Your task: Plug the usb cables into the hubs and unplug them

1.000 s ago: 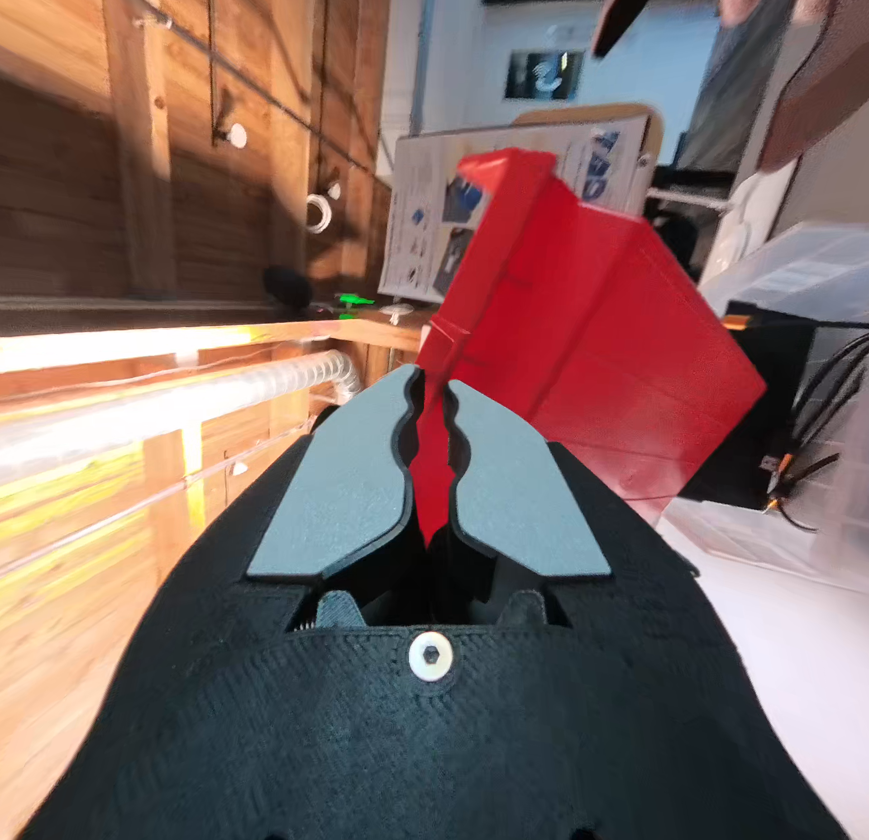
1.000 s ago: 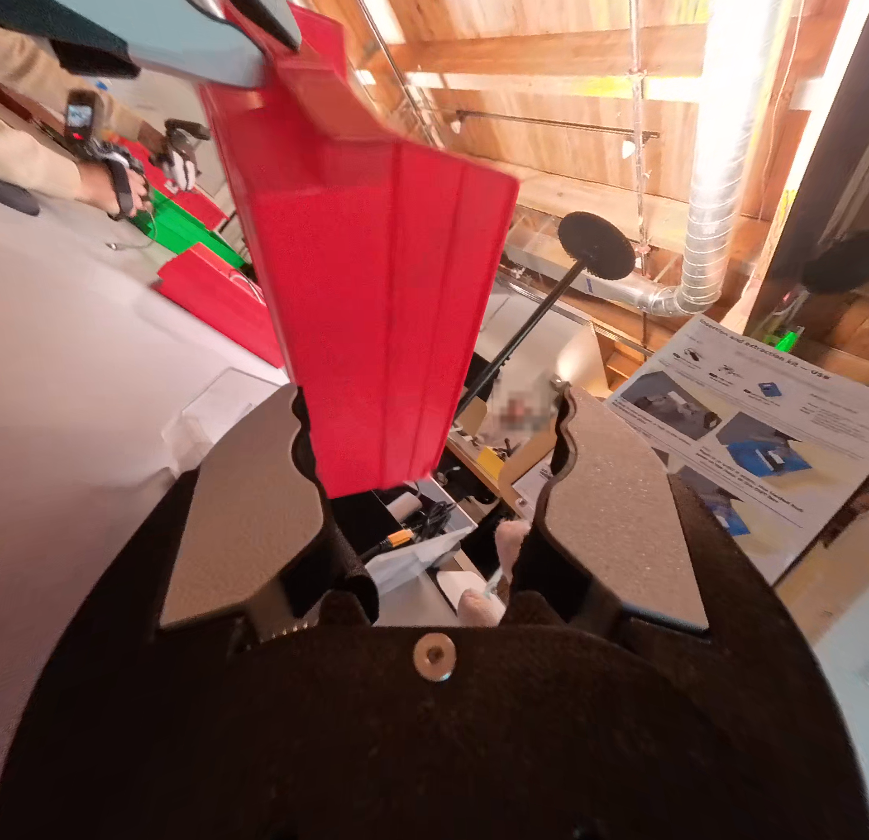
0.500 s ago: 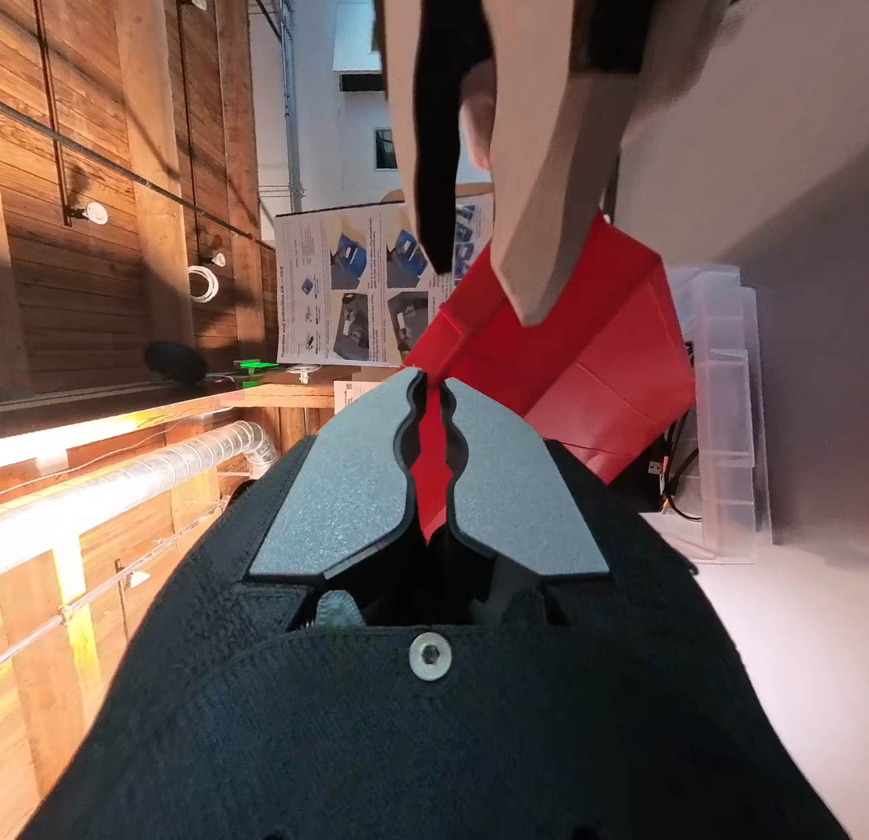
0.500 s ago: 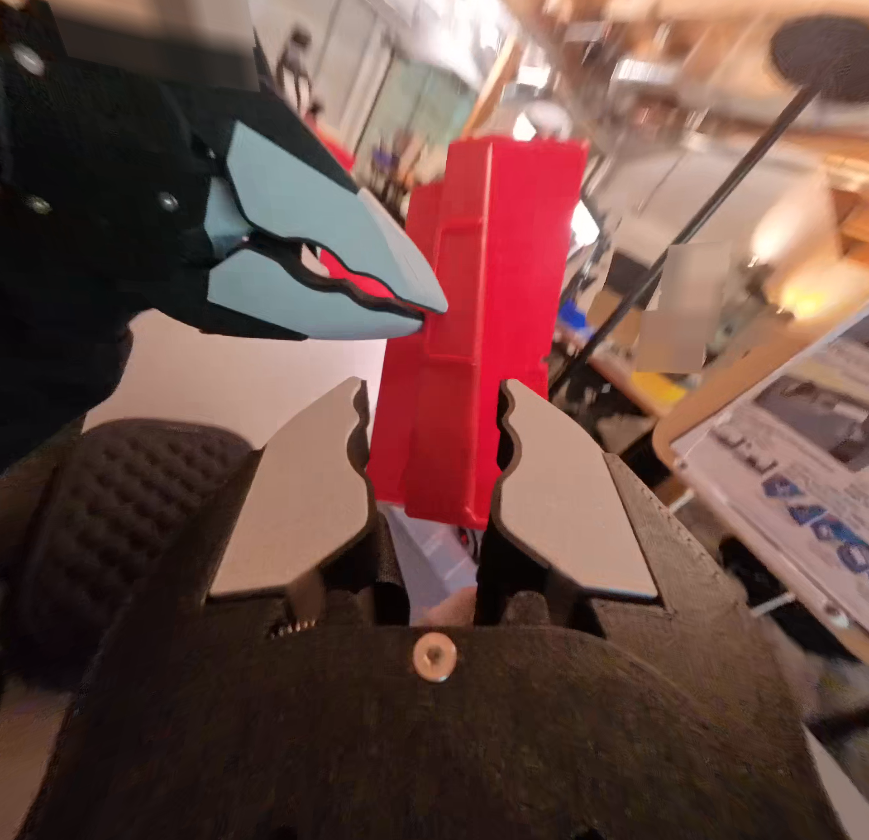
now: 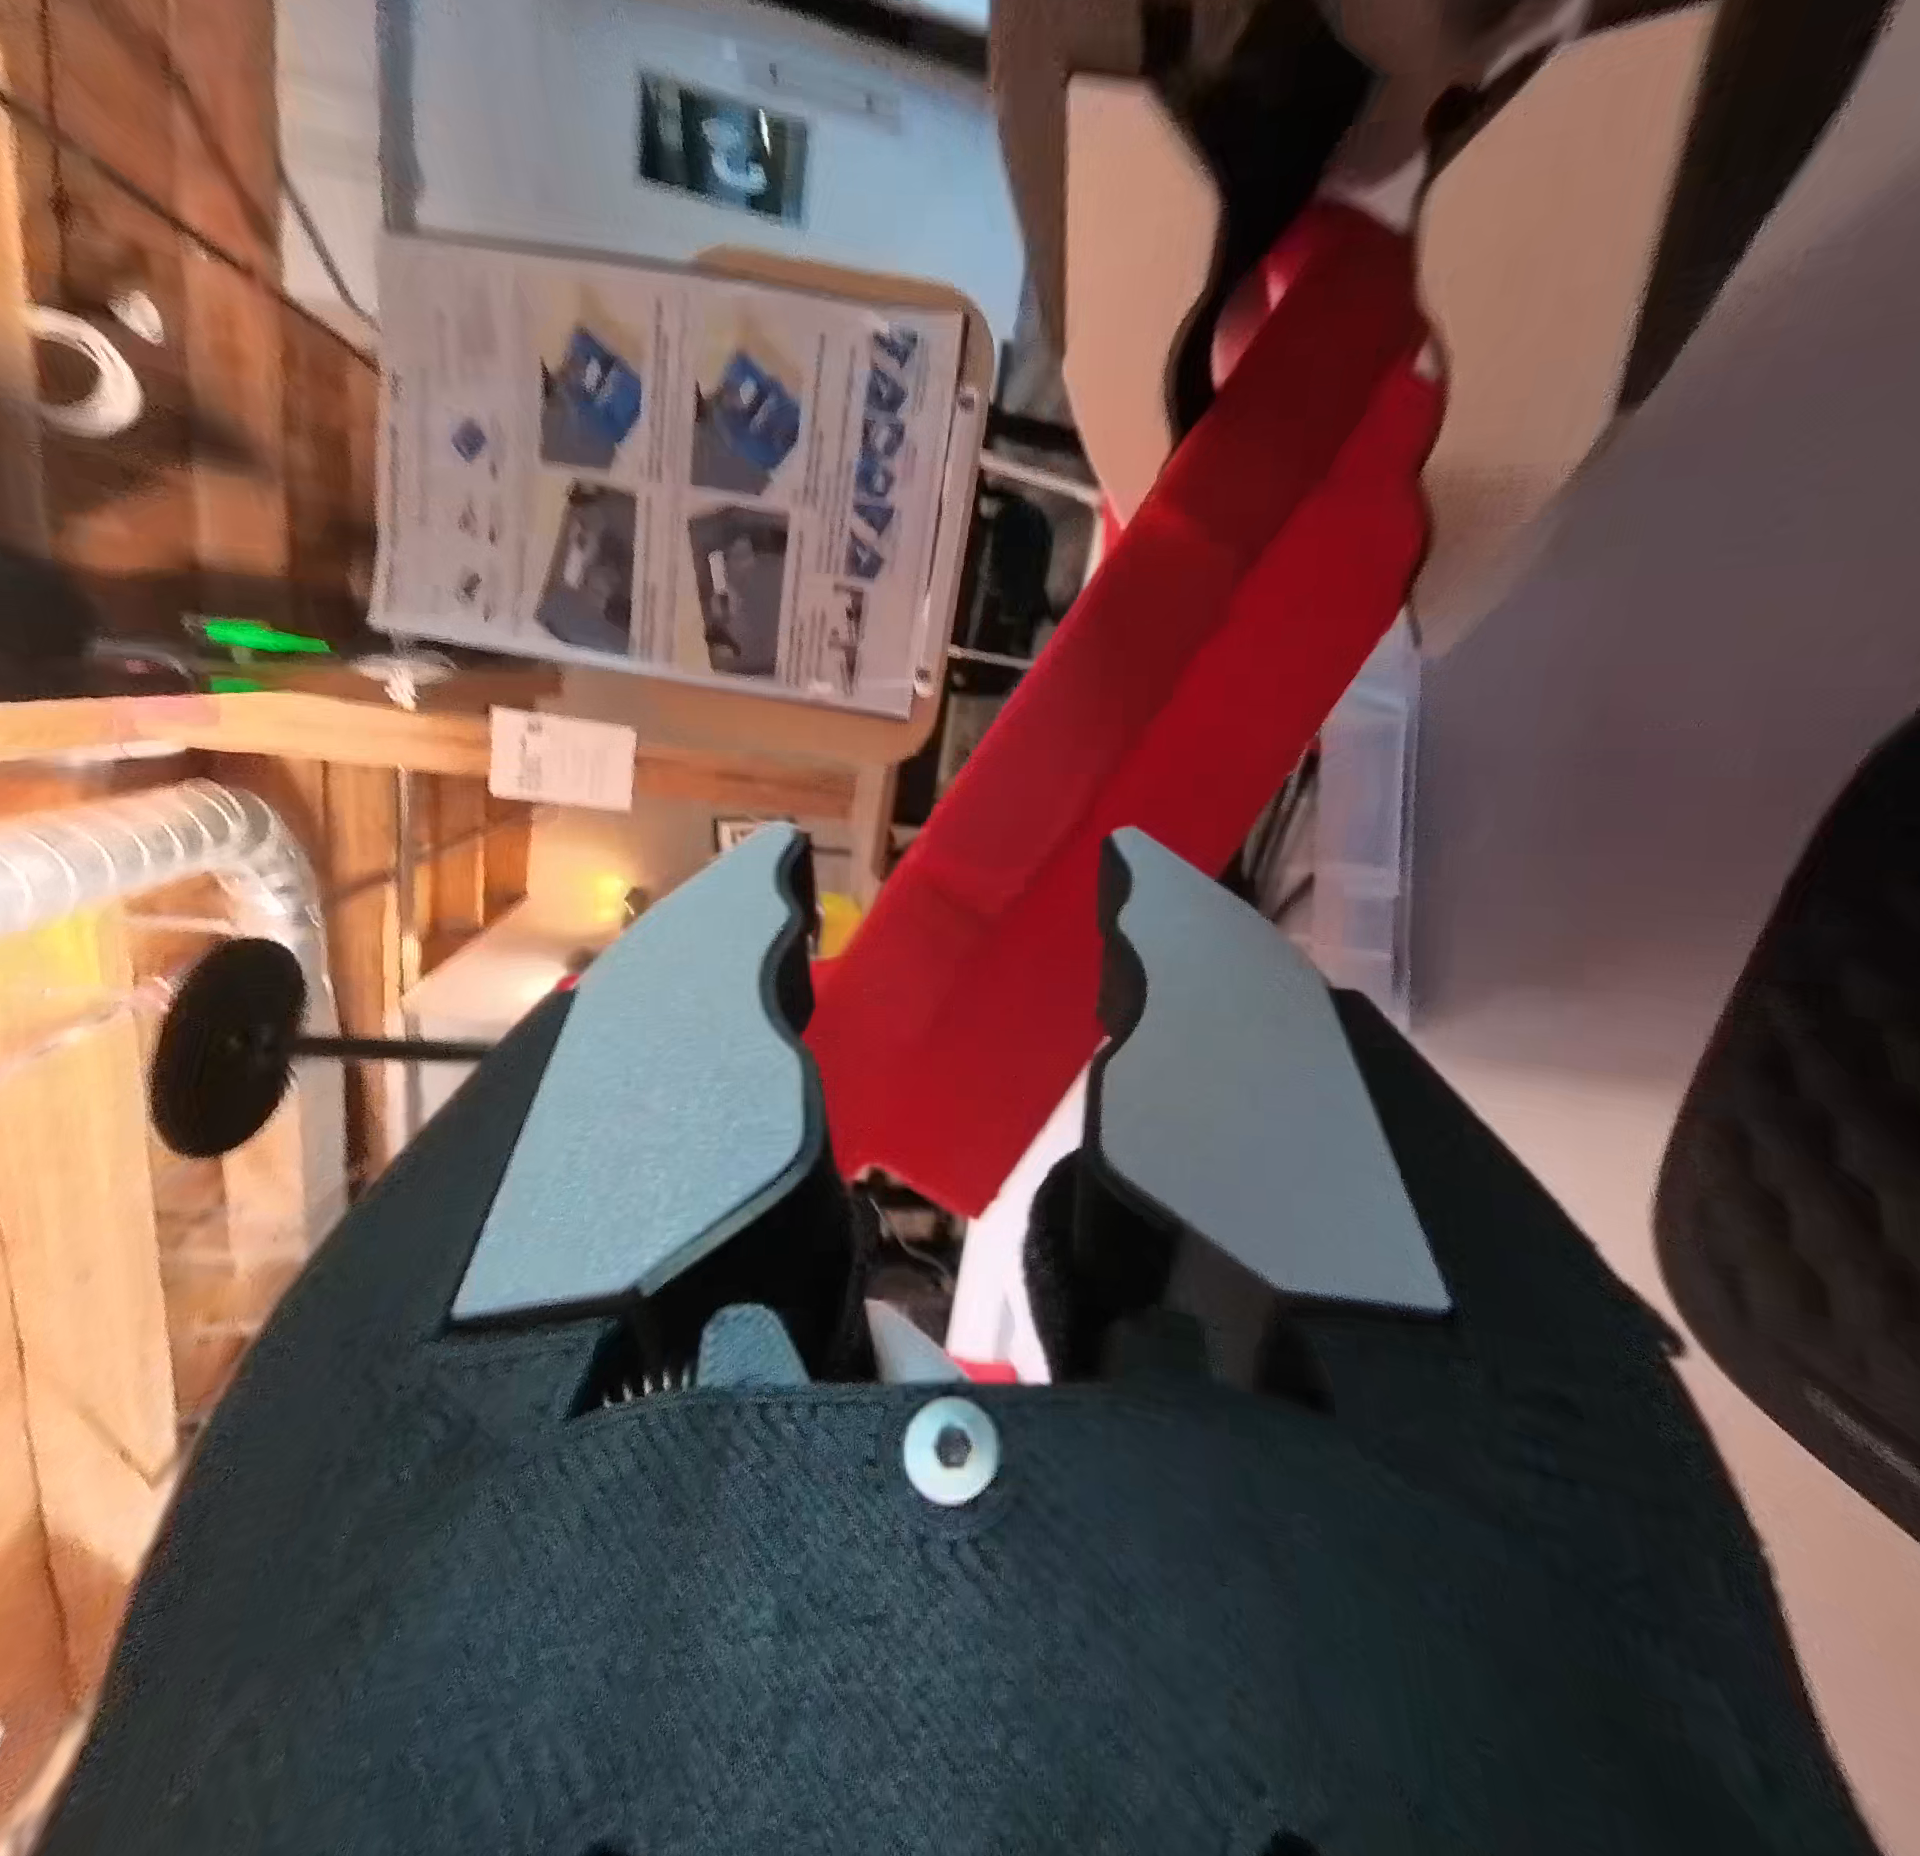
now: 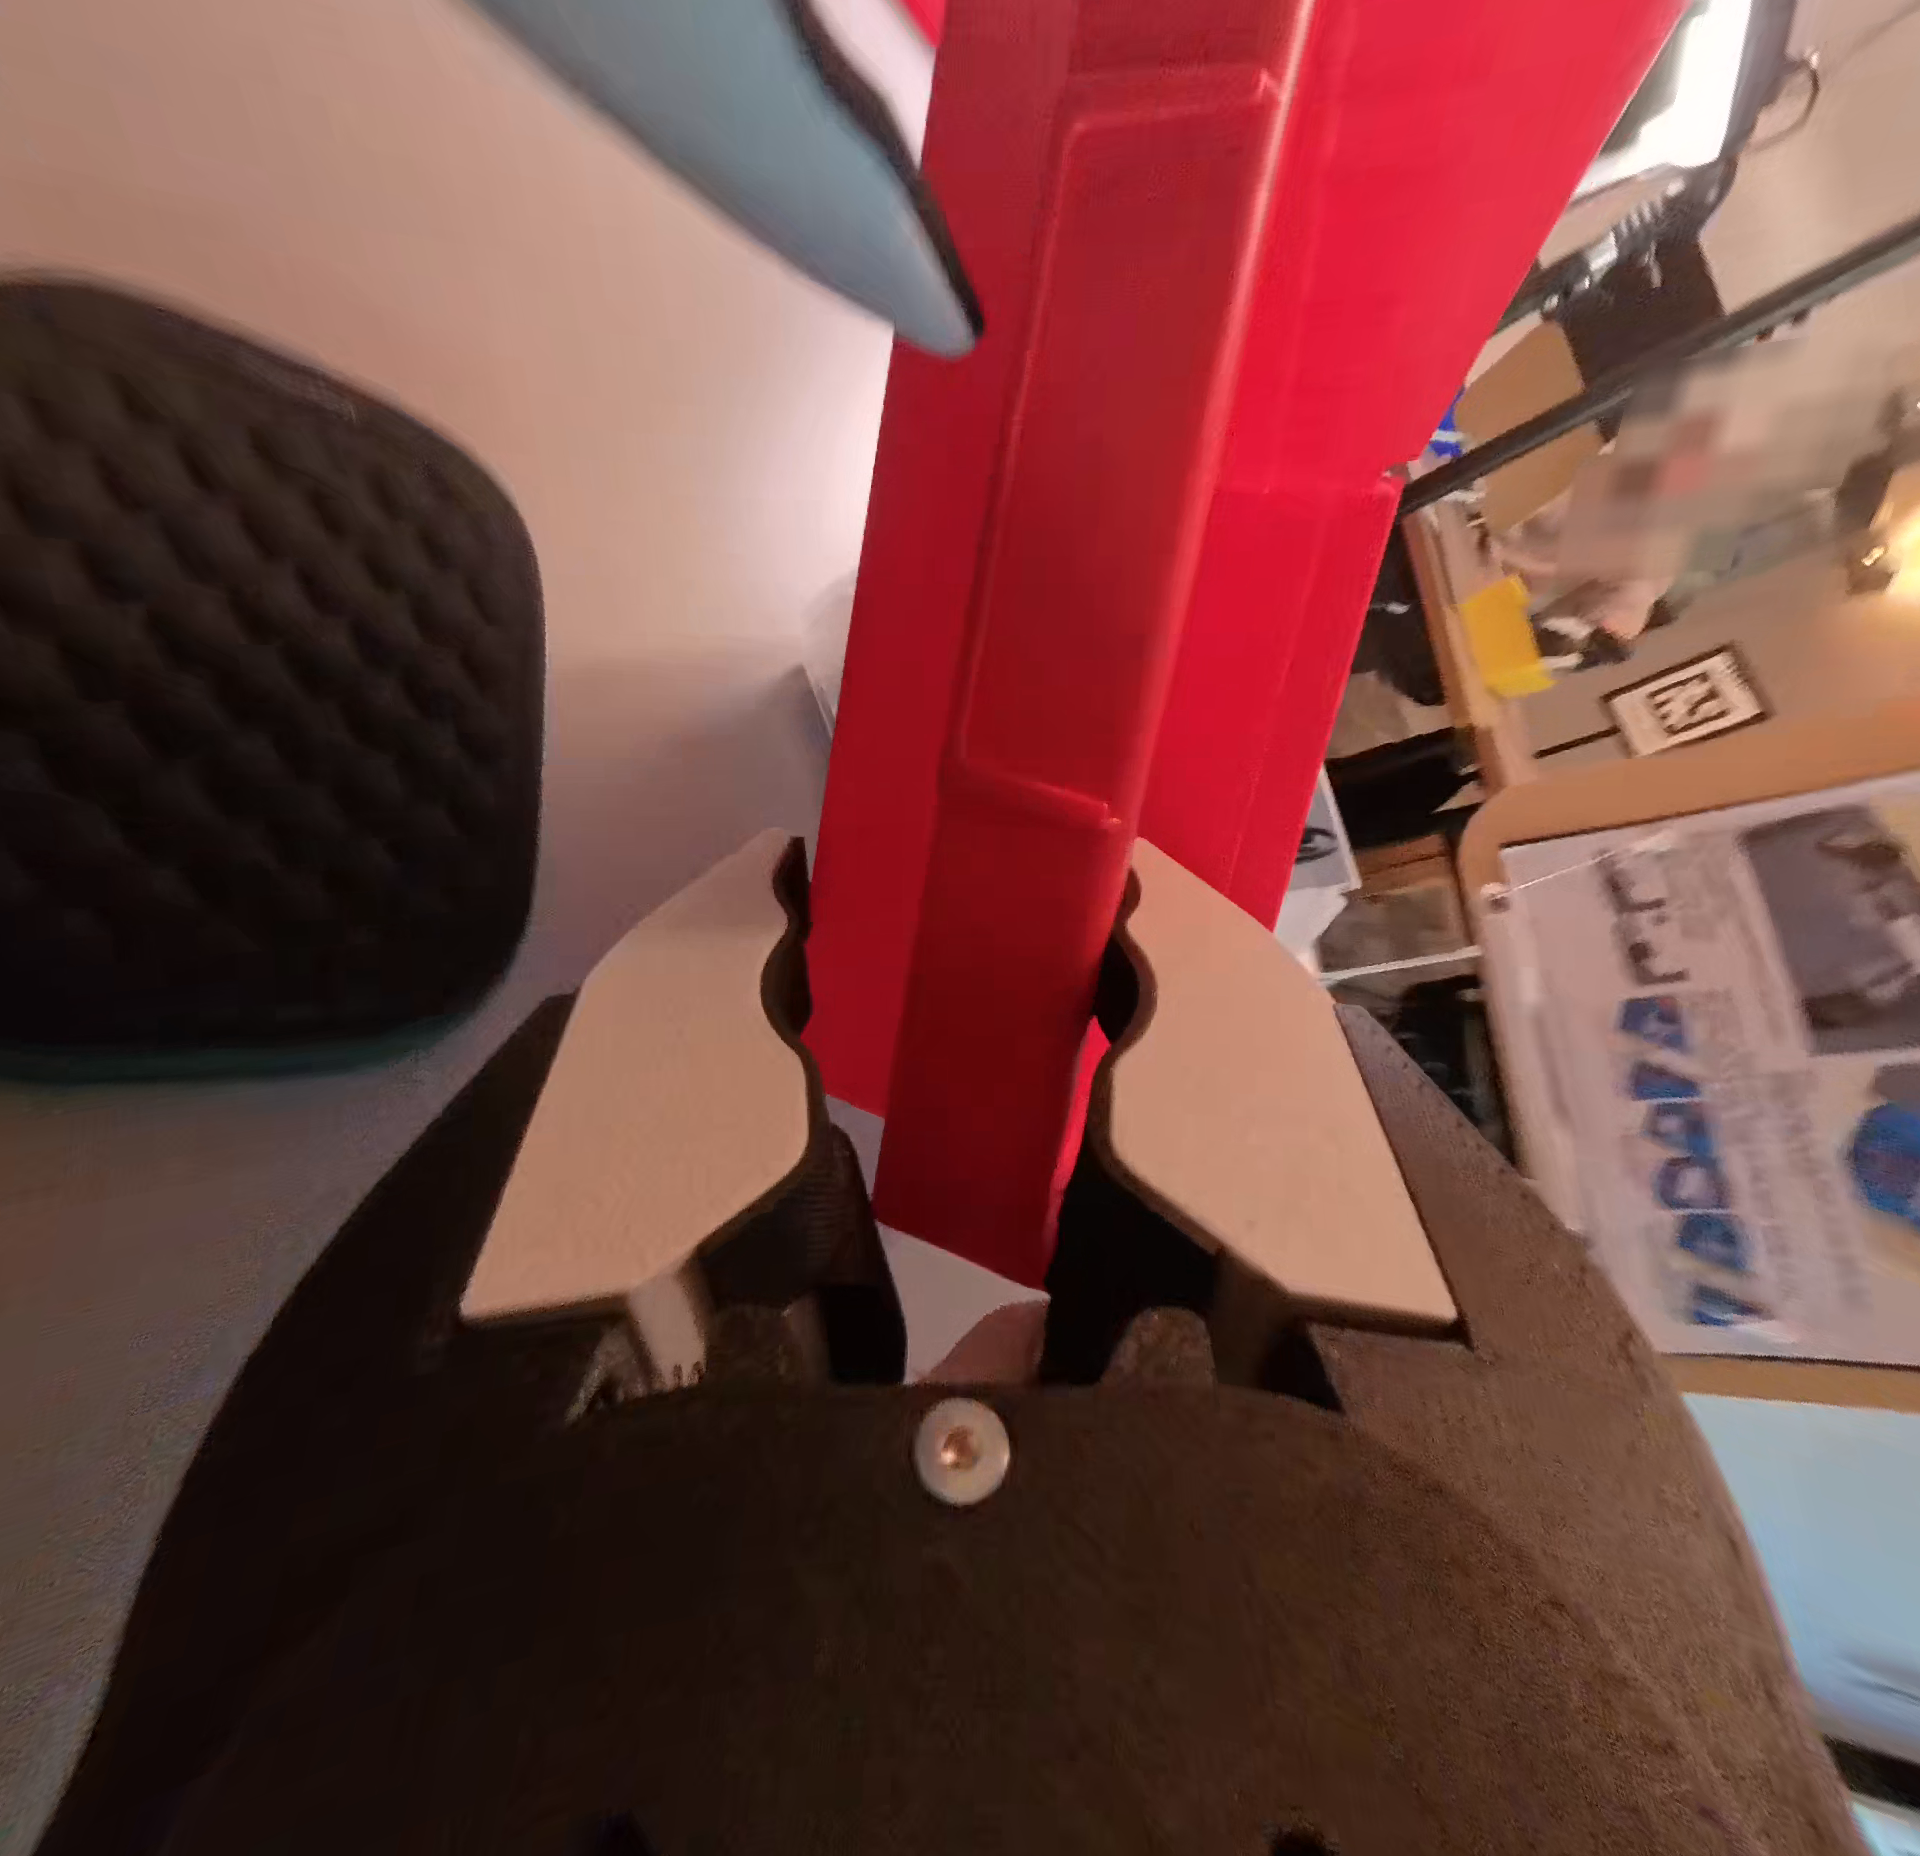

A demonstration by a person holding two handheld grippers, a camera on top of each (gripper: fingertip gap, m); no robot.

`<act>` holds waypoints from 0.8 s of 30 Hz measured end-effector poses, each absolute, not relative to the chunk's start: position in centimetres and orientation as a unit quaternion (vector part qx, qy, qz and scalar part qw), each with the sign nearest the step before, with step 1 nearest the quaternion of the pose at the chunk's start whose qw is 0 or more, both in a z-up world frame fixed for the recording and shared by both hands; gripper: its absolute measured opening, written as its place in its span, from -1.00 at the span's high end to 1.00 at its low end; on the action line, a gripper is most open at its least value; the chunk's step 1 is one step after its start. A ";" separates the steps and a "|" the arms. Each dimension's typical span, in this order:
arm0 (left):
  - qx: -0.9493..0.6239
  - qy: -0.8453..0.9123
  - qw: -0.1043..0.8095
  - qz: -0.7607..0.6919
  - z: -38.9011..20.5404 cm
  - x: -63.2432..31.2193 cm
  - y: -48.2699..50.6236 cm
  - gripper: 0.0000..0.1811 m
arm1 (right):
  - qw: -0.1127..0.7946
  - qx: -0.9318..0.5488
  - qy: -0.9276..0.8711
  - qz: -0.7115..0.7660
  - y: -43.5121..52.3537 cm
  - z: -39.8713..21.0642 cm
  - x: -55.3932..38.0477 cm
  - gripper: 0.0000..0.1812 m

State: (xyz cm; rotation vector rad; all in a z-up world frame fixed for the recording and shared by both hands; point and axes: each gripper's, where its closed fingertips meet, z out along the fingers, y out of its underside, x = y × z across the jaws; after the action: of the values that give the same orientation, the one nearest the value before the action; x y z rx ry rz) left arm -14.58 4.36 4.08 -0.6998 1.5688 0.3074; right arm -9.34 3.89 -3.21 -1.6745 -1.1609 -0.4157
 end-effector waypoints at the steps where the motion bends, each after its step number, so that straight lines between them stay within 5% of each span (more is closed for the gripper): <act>1: -0.329 0.689 0.630 0.141 3.7 -15.1 4.8 0.38 | 0.495 -0.678 -0.505 -0.203 3.8 -3.5 -9.3 0.41; 7: -0.494 0.723 0.470 0.113 -2.6 -16.9 7.2 0.28 | 0.434 -0.633 -0.559 -0.313 3.7 -5.0 -8.5 0.41; 12: -0.482 0.773 0.395 0.117 -5.5 -16.2 8.0 0.55 | 0.418 -0.579 -0.574 -0.400 4.3 -5.5 -7.8 0.40; 18: -0.364 0.740 0.528 0.206 -0.1 -14.0 6.7 0.56 | 0.474 -0.499 -0.512 -0.514 3.2 -0.5 -5.8 0.41; 24: -0.262 0.724 0.612 0.177 0.7 -5.9 3.9 0.54 | 0.429 -0.514 -0.454 -0.588 -0.4 1.1 1.9 0.41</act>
State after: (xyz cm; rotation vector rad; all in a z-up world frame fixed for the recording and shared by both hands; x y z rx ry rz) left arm -5.90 3.92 0.74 -0.6044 1.6709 0.4088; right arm 1.88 -0.39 1.13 -1.2833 -1.1323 -1.4692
